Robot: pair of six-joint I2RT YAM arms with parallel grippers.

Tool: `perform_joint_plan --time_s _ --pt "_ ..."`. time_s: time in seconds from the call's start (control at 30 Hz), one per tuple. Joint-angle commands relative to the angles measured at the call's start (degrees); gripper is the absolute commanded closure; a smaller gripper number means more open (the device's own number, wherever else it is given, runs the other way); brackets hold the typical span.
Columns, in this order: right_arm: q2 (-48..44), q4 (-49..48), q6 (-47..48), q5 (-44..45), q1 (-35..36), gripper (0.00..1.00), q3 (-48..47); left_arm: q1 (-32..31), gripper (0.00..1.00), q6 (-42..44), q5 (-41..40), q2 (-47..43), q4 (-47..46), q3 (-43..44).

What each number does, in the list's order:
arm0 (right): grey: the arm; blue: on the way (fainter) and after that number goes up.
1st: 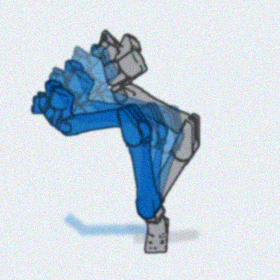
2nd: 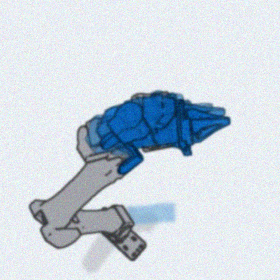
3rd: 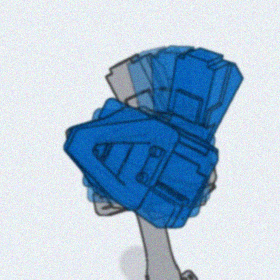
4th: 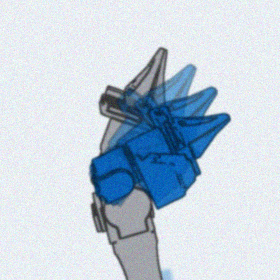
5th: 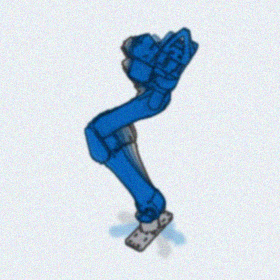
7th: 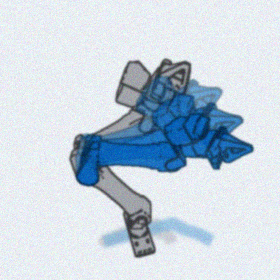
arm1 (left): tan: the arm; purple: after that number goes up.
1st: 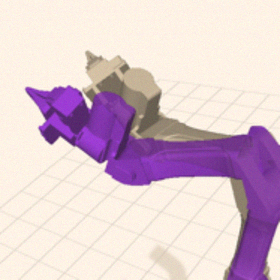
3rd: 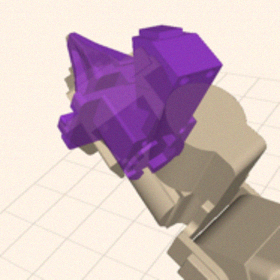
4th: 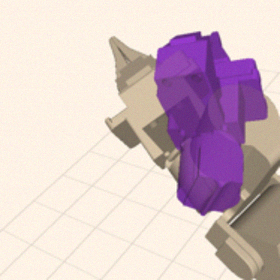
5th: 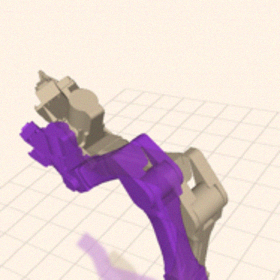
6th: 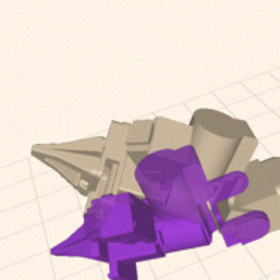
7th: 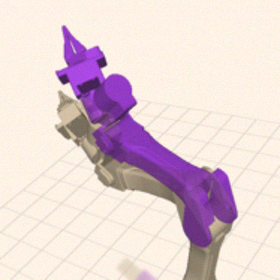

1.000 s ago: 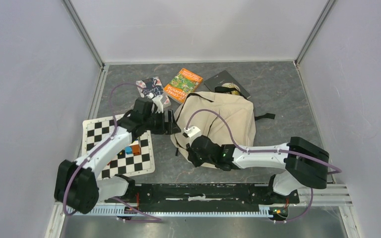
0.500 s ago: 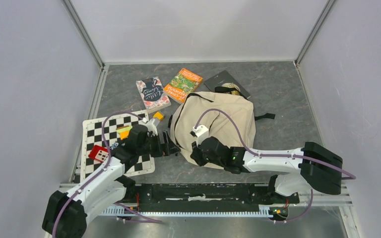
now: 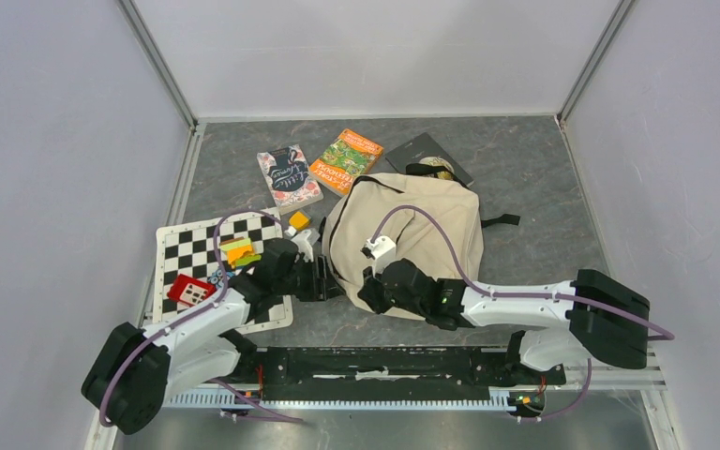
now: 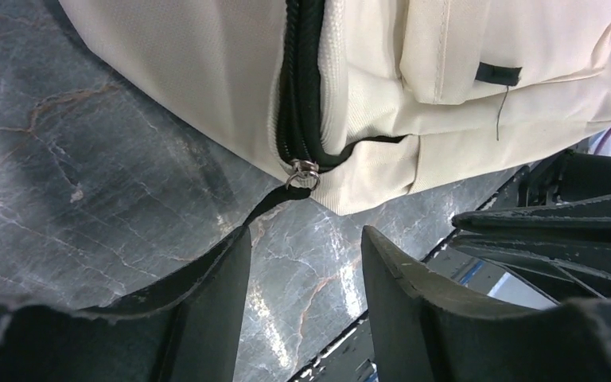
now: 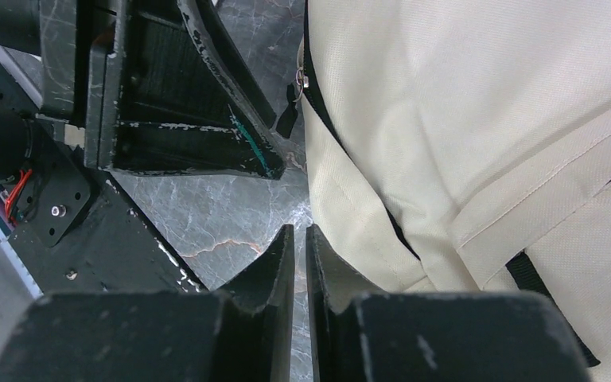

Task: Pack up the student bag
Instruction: Unzip the student bag at the center of the board.

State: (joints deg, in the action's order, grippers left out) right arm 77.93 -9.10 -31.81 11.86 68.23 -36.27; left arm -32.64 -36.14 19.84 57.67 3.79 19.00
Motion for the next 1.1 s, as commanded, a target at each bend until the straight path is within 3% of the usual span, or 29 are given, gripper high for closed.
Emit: perform_joint_plan --time_s 0.0,0.37,0.7,1.07 --pt "-1.73 -2.92 -0.70 -0.37 -0.12 0.86 0.59 -0.75 0.42 3.66 -2.61 1.20 -6.08 0.80" --pt "-1.09 -2.95 -0.34 -1.32 -0.11 0.87 0.74 -2.92 0.42 6.39 -2.14 4.04 -12.22 0.90" --pt "-1.24 -3.44 -0.17 -1.88 -0.11 0.87 1.54 -4.01 0.36 7.50 -10.52 5.01 -9.33 0.96" --pt "-1.01 -3.81 0.00 -2.57 -0.12 0.87 1.73 -4.01 0.30 6.22 -2.56 3.24 -18.82 -1.69"
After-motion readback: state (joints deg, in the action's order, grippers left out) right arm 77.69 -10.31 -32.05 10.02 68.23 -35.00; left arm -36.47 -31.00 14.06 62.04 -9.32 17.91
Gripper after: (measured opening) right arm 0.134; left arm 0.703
